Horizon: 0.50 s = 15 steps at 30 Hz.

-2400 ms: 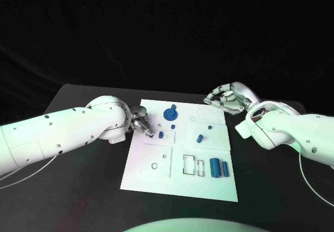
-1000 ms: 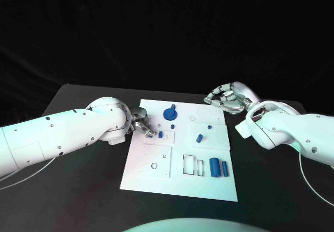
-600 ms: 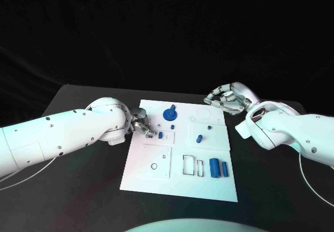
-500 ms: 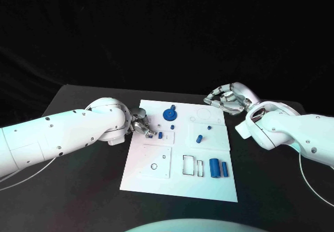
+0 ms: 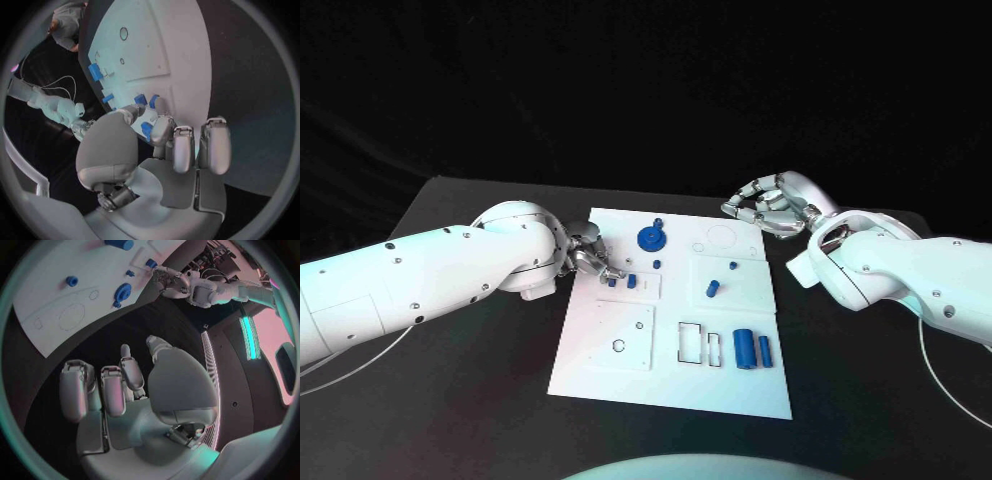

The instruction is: Assemble the parts on the task board

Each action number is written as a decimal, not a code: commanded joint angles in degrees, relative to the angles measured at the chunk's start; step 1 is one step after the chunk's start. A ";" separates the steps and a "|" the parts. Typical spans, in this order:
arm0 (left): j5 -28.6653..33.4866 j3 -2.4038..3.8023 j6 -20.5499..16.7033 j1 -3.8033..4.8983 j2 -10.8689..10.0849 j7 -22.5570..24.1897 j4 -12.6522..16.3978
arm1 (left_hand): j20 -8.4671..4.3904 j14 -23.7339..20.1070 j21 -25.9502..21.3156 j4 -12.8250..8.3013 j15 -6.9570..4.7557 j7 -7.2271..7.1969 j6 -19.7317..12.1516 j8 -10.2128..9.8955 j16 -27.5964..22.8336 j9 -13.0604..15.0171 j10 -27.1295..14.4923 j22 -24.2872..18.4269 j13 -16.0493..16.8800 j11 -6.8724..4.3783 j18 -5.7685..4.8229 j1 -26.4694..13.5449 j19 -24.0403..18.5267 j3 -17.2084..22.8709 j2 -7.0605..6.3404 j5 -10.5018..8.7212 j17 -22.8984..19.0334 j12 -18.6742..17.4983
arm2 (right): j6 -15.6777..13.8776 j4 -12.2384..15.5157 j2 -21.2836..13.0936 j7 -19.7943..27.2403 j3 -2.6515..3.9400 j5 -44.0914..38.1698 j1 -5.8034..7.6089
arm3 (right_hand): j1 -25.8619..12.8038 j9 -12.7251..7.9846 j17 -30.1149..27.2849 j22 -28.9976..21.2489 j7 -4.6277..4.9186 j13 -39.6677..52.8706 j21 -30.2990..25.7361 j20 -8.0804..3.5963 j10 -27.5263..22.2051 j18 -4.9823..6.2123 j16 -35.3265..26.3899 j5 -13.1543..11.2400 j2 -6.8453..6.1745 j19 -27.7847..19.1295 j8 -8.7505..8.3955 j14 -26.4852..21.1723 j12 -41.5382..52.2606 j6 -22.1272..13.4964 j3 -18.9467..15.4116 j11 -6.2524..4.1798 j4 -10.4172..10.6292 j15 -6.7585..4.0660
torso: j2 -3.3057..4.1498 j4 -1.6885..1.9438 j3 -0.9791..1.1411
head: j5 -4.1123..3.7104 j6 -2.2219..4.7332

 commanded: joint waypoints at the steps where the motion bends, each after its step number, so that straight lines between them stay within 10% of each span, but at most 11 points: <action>1: 1.52 0.26 -1.83 0.01 -0.10 0.29 0.30 | -0.32 5.81 -0.15 0.06 -0.30 0.27 -0.05 -0.38 0.13 -0.12 -0.47 3.74 -0.31 0.01 -0.34 -0.71 0.00 -0.81 0.02 -0.73 14.96 -0.57 | -0.63 -0.07 0.04 0.72 0.00 -0.34 -0.04 | -0.95 0.09 4.04 8.39 -0.08 -0.18 -0.42 -0.47 -0.57 0.55 -0.22 0.09 0.02 0.14 0.45 3.44 -0.46 -0.50 -0.69 -0.05 0.01 -0.38 | 0.03 -0.02 -0.01 | -0.04 0.08; 9: 4.57 1.08 -5.19 0.18 -0.71 1.52 0.64 | 0.06 4.90 -1.48 0.18 0.09 1.08 -1.96 -1.97 -1.36 -1.19 -3.26 1.63 -5.33 0.79 0.15 -1.16 -1.34 -6.90 1.83 -4.41 11.52 -5.67 | -1.11 -0.23 0.05 0.91 0.00 -0.28 -0.04 | -1.68 0.11 3.99 8.35 -0.10 -0.21 -0.53 -0.48 -0.58 0.57 -0.28 -0.10 0.13 0.13 0.56 3.43 -0.45 -0.58 -1.22 -0.06 0.00 -0.39 | 0.03 0.03 0.06 | -0.10 0.25; 15: 5.82 1.82 -10.98 0.55 -1.56 8.55 1.18 | 1.22 2.78 -8.15 -0.04 1.79 3.55 -7.23 -4.57 -4.80 -2.54 -13.02 -8.81 -21.64 2.88 2.50 3.26 -8.24 -11.63 4.11 -4.65 4.82 -22.04 | -1.17 -0.22 -0.04 0.99 0.00 -0.23 -0.04 | -1.80 0.11 3.97 8.34 -0.10 -0.24 -0.55 -0.48 -0.59 0.57 -0.29 -0.11 0.17 0.12 0.57 3.43 -0.47 -0.60 -1.30 -0.06 0.01 -0.39 | 0.06 -0.07 0.06 | -0.53 0.47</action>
